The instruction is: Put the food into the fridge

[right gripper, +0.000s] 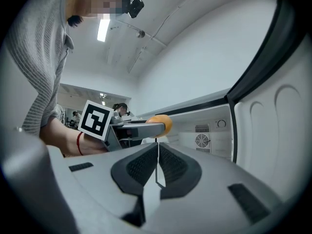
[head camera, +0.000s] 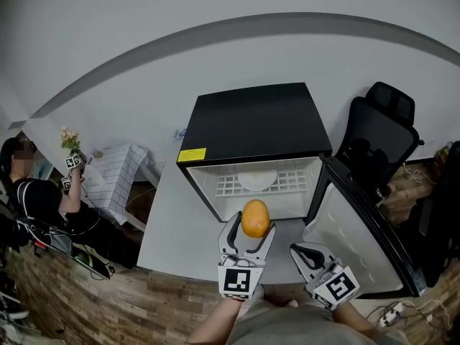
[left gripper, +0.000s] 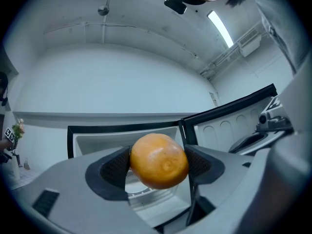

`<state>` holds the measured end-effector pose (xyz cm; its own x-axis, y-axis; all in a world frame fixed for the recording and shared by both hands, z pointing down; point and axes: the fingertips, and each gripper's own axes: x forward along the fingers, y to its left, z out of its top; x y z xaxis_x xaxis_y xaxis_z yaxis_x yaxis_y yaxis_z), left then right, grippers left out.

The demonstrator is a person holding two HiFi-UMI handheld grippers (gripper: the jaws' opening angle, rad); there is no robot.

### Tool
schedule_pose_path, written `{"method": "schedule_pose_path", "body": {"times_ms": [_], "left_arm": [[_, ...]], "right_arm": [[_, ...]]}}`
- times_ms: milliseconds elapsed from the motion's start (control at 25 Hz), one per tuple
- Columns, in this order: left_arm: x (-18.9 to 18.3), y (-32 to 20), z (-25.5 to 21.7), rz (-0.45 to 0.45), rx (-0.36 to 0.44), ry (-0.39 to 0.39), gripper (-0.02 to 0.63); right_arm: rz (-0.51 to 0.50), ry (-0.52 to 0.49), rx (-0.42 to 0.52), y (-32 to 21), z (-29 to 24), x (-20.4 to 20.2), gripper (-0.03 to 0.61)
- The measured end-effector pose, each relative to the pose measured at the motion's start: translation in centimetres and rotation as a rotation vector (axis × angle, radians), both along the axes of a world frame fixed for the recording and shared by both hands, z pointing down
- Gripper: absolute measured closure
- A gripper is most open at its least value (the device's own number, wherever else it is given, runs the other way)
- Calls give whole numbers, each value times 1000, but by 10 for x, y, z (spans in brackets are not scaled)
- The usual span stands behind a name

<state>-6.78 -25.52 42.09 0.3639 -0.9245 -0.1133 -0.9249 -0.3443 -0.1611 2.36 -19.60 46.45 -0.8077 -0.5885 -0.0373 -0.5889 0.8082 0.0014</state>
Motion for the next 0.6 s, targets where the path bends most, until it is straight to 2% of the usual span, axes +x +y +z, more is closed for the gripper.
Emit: {"method": "schedule_pose_path", "body": {"times_ms": [600], "left_arm": [[0, 20, -8, -21, 23, 32, 249]], "right_arm": [[-9, 8, 1, 12, 1, 5, 565]]}}
